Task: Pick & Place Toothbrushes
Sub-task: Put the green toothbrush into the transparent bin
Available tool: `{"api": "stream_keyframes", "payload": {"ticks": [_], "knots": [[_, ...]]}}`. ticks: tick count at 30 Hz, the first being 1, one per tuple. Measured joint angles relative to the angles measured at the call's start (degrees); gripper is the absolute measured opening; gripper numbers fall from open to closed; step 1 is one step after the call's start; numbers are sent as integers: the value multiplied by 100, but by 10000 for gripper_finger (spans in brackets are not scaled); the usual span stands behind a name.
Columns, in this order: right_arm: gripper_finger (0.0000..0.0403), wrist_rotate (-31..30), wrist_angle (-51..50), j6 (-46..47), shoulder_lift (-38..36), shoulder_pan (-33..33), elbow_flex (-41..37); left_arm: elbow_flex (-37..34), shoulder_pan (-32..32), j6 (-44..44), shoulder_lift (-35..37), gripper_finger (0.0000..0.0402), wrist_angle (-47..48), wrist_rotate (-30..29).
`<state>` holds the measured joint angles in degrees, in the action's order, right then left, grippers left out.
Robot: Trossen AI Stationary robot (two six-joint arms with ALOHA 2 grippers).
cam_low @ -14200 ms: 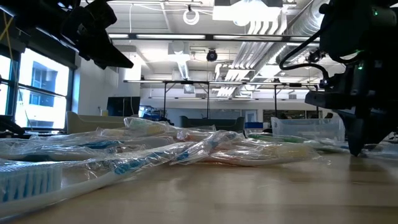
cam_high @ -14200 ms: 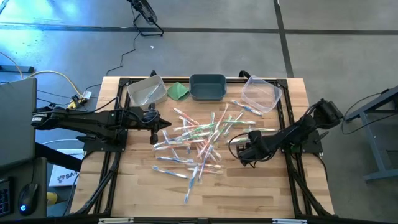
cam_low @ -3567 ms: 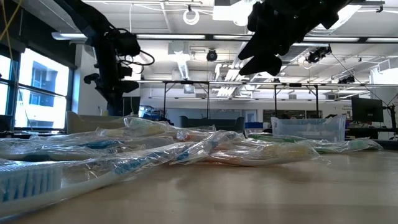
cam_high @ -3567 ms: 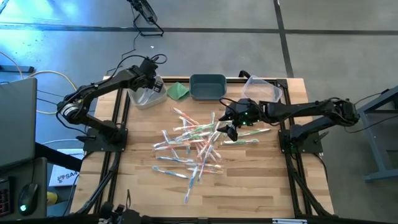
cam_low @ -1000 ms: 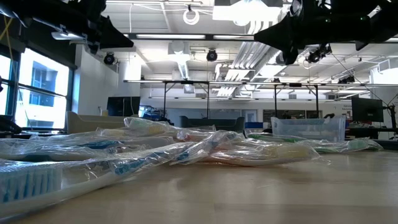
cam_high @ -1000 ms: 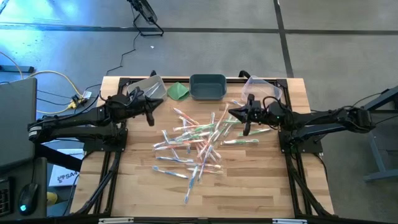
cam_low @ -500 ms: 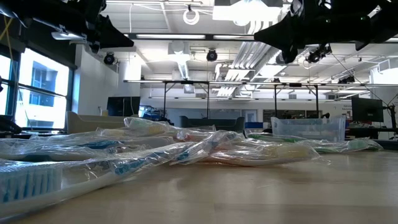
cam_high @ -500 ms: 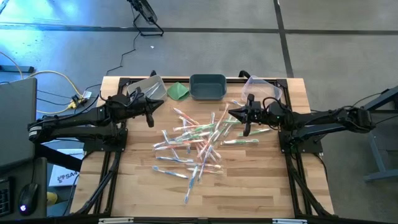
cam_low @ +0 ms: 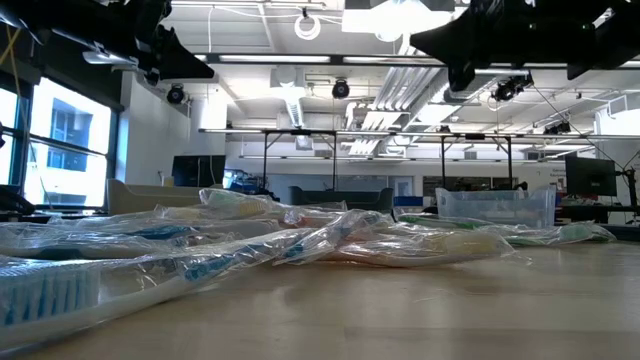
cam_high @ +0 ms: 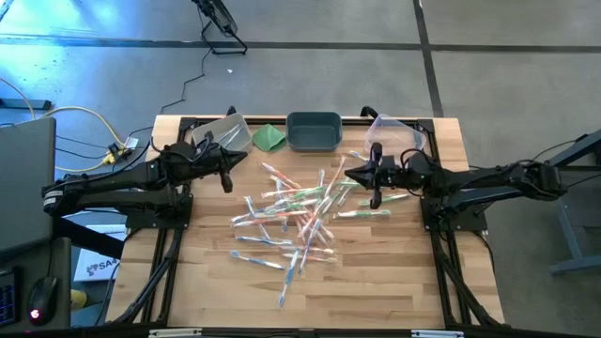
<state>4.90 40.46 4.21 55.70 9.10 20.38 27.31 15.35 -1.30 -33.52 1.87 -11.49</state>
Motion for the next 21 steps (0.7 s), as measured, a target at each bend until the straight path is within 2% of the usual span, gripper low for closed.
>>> {"api": "stream_keyframes", "payload": {"ticks": [9, 13, 16, 21], "knots": [[5, 280, 239, -305, 0, -20, 0, 0, 0, 69, 0, 1, -2, -2], [3, -251, 305, 214, 0, -218, 6, 0, 0, 323, 0, 1, -2, 26], [3, -812, -423, 201, 5, -528, 242, 0, 0, 424, 0, 1, 0, 119], [3, -2005, -2671, 199, 205, -951, 1076, 0, -2, 442, 0, 1, 19, 203]]}}
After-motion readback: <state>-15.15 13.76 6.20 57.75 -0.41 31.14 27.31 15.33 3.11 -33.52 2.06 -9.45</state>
